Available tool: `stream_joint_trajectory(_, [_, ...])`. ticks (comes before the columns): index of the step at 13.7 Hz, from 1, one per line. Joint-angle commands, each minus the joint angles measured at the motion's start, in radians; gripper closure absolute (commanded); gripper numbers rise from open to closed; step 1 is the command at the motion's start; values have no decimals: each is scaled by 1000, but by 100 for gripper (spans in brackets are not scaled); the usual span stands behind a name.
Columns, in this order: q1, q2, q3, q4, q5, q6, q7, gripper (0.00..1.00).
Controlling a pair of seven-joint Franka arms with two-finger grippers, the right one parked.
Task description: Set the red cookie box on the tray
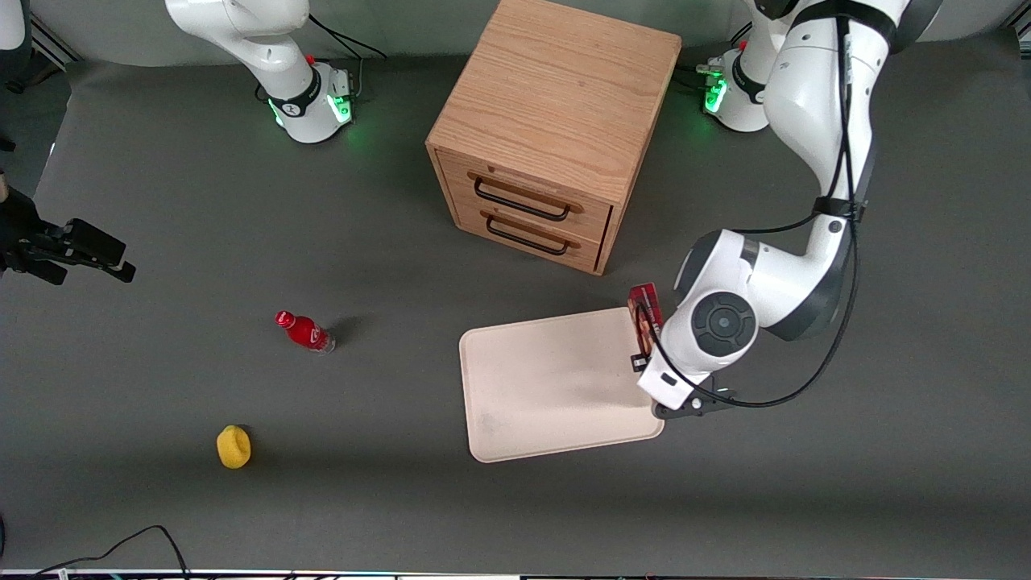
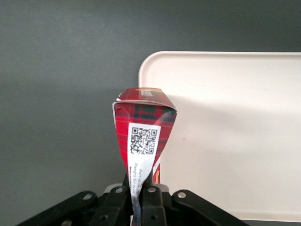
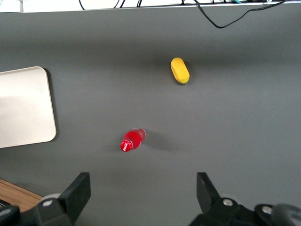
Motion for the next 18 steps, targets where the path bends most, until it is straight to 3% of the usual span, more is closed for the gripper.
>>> stream_joint_trajectory(1, [-38,54,15,69,8,-14,-16,100])
stream_joint_trajectory(8, [-46,122,21,81,11,86,-50,100])
stream_joint_trajectory(9, [-43,126,21,81,11,88,-47,80])
stream_joint_trajectory(10, [-45,128,23,80,16,91,-48,1])
stream_joint_trajectory(14, [-34,78,23,84,33,19,-47,0])
stream_joint_trajectory(18, [38,-79,21,91,37,-245,42,0])
